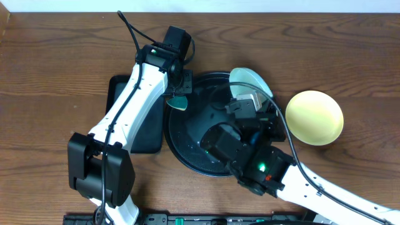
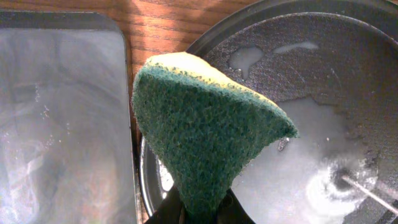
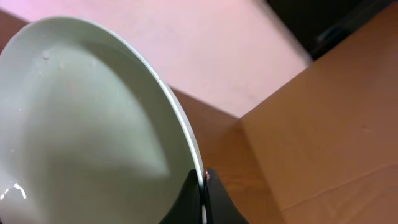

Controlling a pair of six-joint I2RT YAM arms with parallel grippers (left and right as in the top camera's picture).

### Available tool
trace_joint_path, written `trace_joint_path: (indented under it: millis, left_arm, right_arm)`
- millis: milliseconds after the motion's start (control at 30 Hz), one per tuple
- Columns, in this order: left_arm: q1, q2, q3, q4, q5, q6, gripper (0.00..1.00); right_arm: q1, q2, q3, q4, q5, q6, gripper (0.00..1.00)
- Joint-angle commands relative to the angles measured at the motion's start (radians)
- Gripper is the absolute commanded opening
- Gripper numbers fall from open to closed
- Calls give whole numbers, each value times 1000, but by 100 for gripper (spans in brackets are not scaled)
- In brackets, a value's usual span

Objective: Clean dirty plates on tray and stack at the side
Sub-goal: 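Lift the white plate with the right gripper and stack it on the yellow plate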

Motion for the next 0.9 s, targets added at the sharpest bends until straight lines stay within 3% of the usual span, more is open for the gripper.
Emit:
trace_joint_path:
  millis: [0,267,433,600,733,867]
  left_arm:
    - [1,-2,15,-4,-12,-5,8]
    - [1,-2,15,-4,-12,-5,8]
    - [1,-2,15,-4,-12,-5,8]
    - [1,-2,15,-4,-13,-5,8]
    - [1,2,14,-4,-13,-4,8]
    - [1,6,14,-3,-13,-5,8]
  right_arm:
    - [18,-14,5,6,126,3,1]
    - [17,-14,5,7,100,13,1]
    - [-10,-14,5,-3,-43,50,1]
    - [-142,-14,4,-68,-445,225,1]
    - [-314,-12,-3,-61,-833,201,1]
    - [-471,-16,-3,-44,-1082,121,1]
